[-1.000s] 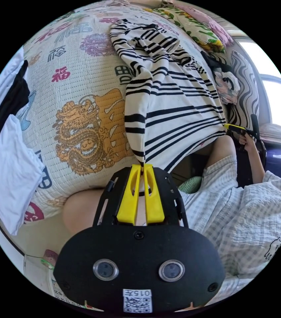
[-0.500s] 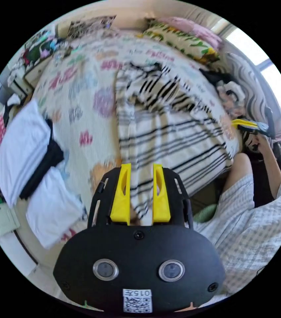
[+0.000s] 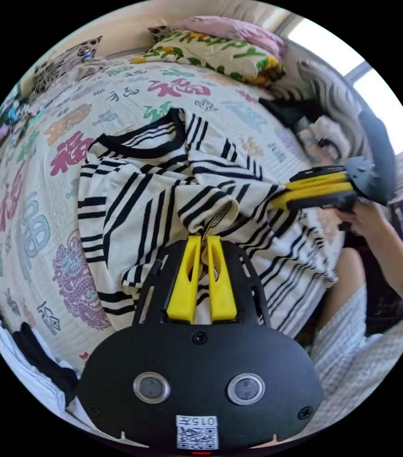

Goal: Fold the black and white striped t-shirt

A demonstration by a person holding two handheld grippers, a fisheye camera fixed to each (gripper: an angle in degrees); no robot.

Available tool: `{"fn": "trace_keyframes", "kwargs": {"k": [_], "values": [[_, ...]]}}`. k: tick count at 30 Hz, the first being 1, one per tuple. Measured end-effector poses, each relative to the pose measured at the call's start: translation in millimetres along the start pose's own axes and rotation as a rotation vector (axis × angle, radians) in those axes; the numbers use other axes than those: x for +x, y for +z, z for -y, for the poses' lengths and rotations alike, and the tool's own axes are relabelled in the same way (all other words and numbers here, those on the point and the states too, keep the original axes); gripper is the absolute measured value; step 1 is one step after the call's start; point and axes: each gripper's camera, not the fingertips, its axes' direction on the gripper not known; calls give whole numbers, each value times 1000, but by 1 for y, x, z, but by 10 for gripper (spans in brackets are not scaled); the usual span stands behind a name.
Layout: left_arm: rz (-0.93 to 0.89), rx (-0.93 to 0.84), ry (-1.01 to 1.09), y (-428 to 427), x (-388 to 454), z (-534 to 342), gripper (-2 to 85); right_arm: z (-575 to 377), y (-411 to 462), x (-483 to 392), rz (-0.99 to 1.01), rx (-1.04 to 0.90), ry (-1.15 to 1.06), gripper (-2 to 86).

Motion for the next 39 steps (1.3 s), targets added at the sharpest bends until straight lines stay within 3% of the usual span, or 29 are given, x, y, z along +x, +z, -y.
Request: {"fn": "trace_keyframes", "kwargs": {"k": [2,6,13,17,19,22,26,32,35,39], "values": [[-19,96,-99,-38,-40,-12,8,-5,-44,59,-17,114,154,23],[187,184,-336,-96,-129,-43,0,-13,-72,136,-115,136,348,20],[290,14,-562,-52,-192,-63,25,-5,-15,203,-111,-32,564,42],[457,-12,-513,-62,-167,-46,79,8,-25,204,-272,-46,534,86],[539,82,-417,-80,-139,-26,92,24,-41,194,-365,20,456,82],[456,170,-234,-77,-104,27,94,70,-49,173,-441,83,286,87],[316,117,-95,-18,-82,104,97,152,-9,146,-300,54,53,95],[280,-122,-76,87,-77,160,76,213,64,152,-228,-174,-4,51],[316,-119,24,96,-63,162,25,217,66,149,-275,-177,-98,2],[321,-35,8,82,-59,175,9,230,51,168,-292,-98,-8,-6]]}}
